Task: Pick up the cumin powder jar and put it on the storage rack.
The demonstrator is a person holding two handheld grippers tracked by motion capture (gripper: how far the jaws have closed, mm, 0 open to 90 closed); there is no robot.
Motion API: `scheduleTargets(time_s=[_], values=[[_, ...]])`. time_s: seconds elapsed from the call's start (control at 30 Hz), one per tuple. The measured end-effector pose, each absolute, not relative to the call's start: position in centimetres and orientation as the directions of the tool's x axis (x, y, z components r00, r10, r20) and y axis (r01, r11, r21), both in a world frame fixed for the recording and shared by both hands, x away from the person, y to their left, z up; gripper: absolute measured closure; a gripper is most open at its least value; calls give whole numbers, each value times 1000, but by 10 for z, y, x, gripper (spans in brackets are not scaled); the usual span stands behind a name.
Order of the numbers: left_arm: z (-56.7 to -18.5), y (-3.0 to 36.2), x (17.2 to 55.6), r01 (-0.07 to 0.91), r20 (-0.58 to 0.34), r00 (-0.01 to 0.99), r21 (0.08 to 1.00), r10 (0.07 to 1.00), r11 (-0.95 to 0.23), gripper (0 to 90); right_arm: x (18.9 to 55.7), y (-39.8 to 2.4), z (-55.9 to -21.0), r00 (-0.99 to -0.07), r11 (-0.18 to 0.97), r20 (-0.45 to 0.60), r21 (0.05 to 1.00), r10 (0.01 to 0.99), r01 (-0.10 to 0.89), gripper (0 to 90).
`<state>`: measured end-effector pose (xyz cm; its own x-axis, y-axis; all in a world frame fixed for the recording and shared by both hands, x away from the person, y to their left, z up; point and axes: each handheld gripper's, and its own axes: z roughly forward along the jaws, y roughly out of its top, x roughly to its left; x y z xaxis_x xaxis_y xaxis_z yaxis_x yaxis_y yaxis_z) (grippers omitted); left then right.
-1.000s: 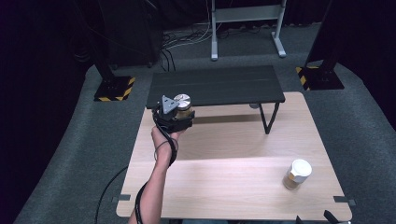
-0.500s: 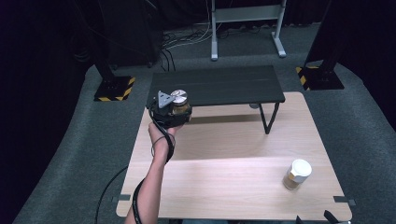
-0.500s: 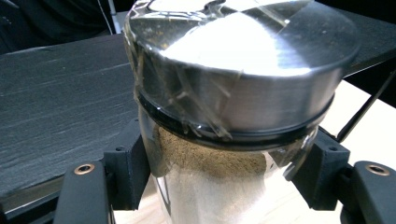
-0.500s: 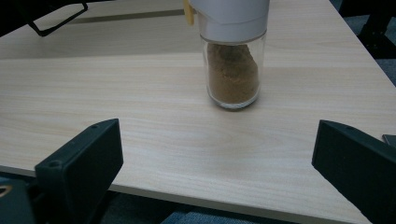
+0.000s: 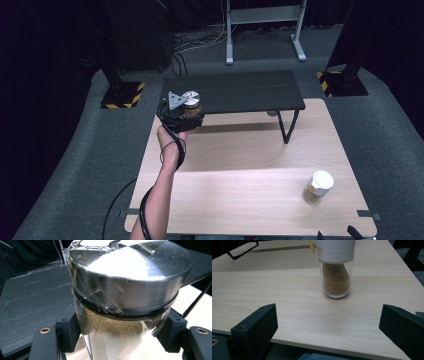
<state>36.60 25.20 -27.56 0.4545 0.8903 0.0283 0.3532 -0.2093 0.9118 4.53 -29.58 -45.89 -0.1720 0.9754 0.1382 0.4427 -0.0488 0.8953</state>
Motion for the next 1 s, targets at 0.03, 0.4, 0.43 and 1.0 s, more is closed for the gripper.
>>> scheduleTargets(time_s=[0.03,0.4,0.43,1.0], values=[[-275,252,367,354,29,454,911,890,-210,303,45,-296,-459,-172,-49,138,895,975,443,10],[-267,255,376,366,11,454,909,891,-198,304,45,-298,-459,-173,-54,144,894,974,444,10],[-266,255,377,367,11,453,909,892,-197,304,45,-298,-459,-172,-54,144,895,974,444,10],[-257,250,386,368,9,445,910,895,-192,304,48,-300,-460,-180,-54,151,890,972,454,0]])
